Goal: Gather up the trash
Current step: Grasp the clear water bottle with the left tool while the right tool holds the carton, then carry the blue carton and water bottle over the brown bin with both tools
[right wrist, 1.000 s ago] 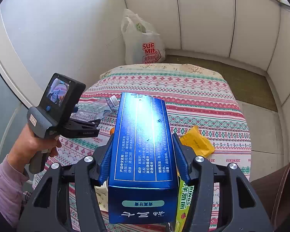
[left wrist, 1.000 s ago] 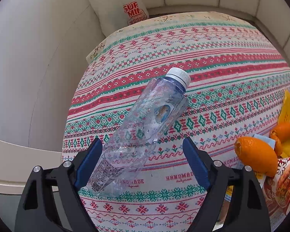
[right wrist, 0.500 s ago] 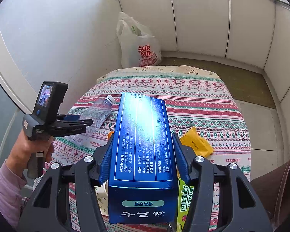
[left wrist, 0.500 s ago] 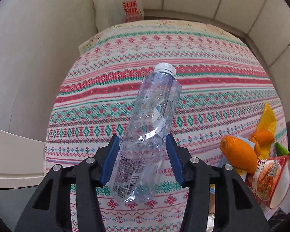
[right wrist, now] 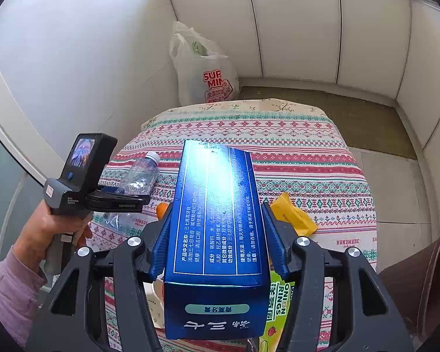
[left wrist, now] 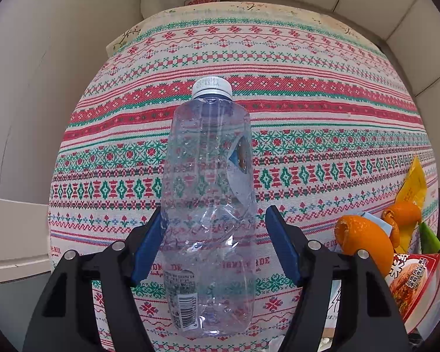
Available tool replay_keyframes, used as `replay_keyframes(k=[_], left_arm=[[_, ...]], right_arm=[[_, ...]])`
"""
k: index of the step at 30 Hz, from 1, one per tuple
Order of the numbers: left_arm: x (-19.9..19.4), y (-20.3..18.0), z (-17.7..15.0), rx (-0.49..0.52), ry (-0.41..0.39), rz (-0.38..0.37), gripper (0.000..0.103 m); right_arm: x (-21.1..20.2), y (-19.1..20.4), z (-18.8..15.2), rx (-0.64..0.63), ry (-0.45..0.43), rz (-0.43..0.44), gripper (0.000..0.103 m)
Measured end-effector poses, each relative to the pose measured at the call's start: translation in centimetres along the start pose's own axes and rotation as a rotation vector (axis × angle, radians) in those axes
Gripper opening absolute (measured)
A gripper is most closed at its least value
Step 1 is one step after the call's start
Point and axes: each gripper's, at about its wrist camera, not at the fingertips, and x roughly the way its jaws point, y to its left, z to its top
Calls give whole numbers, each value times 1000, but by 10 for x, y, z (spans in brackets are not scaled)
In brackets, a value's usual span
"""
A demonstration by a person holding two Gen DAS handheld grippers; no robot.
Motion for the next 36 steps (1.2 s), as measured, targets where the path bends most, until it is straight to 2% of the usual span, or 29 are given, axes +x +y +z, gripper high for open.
replay_keyframes(k=[1,2,10,20,27,36], left_arm=[[-1,7,-1,-12,-8,-4,68],[-4,10,-2,-23,-29,-5,63],[-41,7,-7,-44,-168,-61,61],[-117,-6,-14,-94,-429,-120,60],[-170,-25,-29,-106,-585,-181,60],[-210,-64,-47,-77,-714,-264,60]], right_arm=[[0,-1,0,3,-5,-2,53],[-1,0,1,4,-11,-6,53],[-10,0,2,20,-48,-26,53],[-41,-6,2,44,-160,-81,53],[-64,-14,2,68,-239,-130,53],[-107,-41,-7,125,-356,-232,53]])
